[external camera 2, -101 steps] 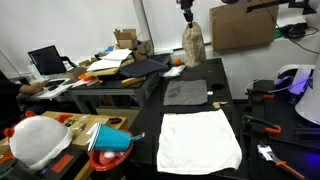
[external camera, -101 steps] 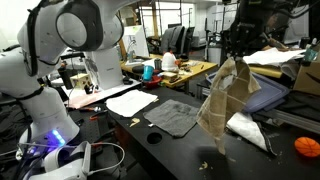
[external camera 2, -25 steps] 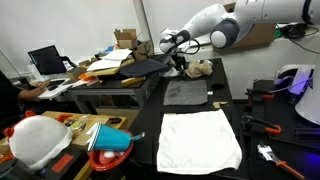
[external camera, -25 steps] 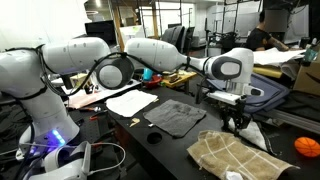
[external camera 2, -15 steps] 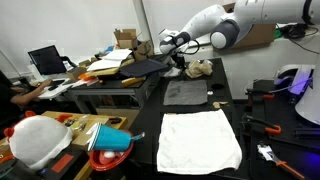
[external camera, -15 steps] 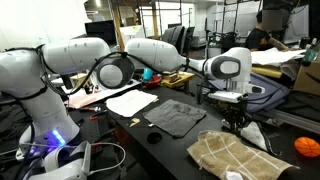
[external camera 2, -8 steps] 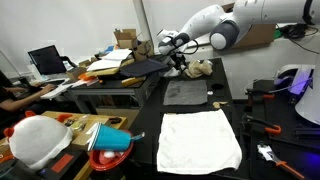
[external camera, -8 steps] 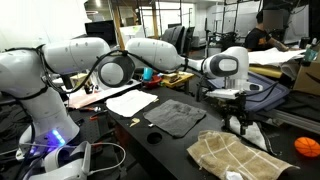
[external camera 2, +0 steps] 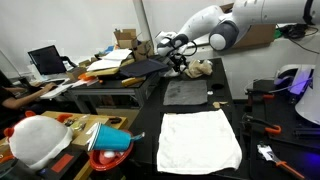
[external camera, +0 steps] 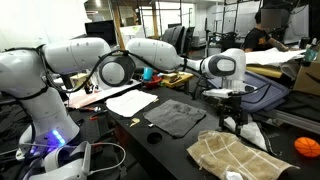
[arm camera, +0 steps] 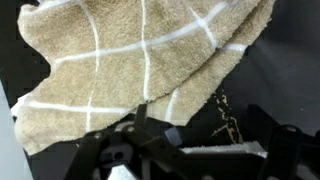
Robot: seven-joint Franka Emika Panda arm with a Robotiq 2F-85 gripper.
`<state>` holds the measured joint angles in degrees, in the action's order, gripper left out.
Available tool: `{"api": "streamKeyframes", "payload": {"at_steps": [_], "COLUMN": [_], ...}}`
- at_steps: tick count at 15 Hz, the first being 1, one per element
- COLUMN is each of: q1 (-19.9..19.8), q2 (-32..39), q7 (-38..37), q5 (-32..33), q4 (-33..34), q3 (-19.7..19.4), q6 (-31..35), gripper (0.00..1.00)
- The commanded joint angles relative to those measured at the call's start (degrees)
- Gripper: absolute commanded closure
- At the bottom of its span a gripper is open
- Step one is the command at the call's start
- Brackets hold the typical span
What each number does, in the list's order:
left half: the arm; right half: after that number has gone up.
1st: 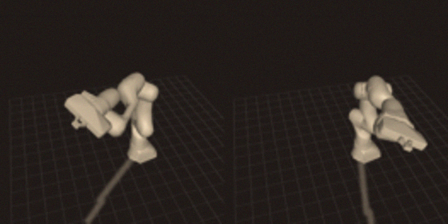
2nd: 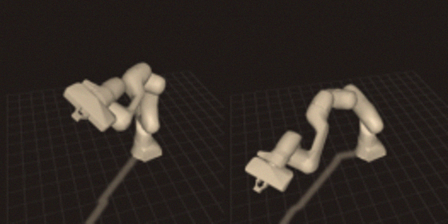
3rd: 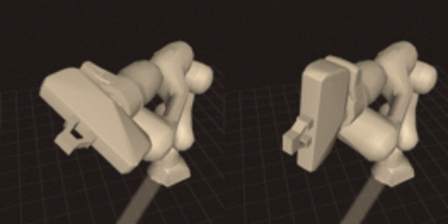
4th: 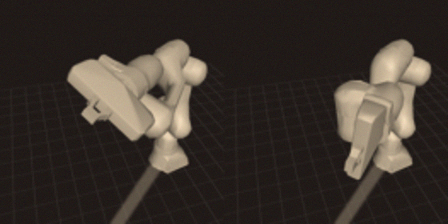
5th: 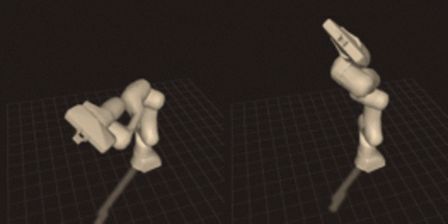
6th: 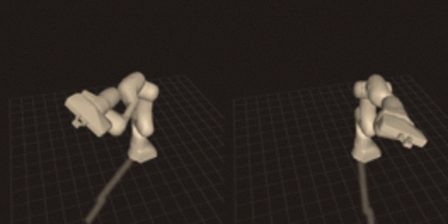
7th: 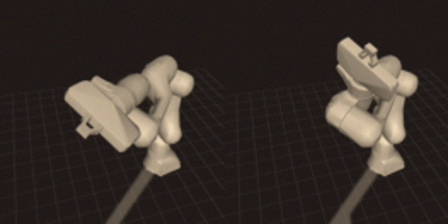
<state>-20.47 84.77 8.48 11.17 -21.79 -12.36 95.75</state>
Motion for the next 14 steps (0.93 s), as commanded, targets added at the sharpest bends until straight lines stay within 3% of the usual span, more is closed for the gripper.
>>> {"api": "streamKeyframes", "payload": {"at_steps": [1,9,10,11,14], "q1": [-0.01,-0.02,0.11,0.18,0.35], "q2": [0.05,0.12,0.12,0.12,0.12], "q7": [-3.11,-8.76,-9.69,-10.16,-11.42], "q5": [1.31,3.36,3.81,4.14,4.98], "q4": [-0.2,-0.58,-0.73,-0.75,-0.7], "q3": [-1.16,-2.86,-3.12,-3.29,-3.57], "q6": [-2.34,-0.95,-0.35,-0.04,0.59], "gripper": [0.0,0.0,0.25,0.26,0.49]}}
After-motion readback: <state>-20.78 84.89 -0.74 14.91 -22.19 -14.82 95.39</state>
